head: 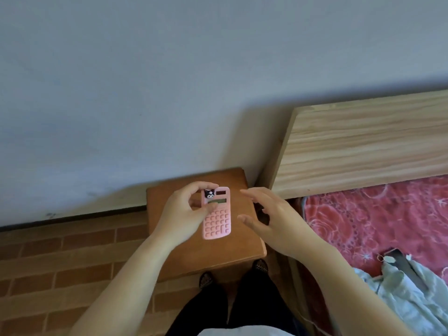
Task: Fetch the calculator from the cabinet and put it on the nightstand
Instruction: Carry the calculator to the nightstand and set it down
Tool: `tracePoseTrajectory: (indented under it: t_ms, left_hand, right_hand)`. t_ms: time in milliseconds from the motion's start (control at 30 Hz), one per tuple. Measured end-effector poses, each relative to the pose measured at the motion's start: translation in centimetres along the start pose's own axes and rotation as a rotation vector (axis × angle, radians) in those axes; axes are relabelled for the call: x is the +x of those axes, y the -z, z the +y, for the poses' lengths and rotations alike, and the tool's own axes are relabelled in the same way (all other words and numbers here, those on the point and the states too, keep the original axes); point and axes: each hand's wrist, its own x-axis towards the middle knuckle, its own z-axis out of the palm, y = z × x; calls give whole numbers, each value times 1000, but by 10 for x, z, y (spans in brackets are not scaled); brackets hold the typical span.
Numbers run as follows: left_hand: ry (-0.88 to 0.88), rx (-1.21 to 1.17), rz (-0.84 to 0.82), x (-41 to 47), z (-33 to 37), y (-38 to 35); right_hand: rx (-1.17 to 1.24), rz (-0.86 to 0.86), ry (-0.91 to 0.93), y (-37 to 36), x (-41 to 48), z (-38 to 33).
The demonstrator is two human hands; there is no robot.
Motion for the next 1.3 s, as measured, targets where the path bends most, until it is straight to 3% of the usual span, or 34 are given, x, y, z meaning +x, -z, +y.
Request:
tracePoseTrajectory:
  t_ms: [233, 633, 1300]
  left_hand:
    - [61, -19, 97, 39, -7, -20]
    - [88, -51, 40, 100, -56, -56]
    - [129, -78, 11, 223, -281, -150]
  right_hand:
    - [-30, -100, 114, 14, 44, 38]
    - [-20, -97, 35, -10, 81, 93]
    - [5, -81, -76, -193, 188, 260]
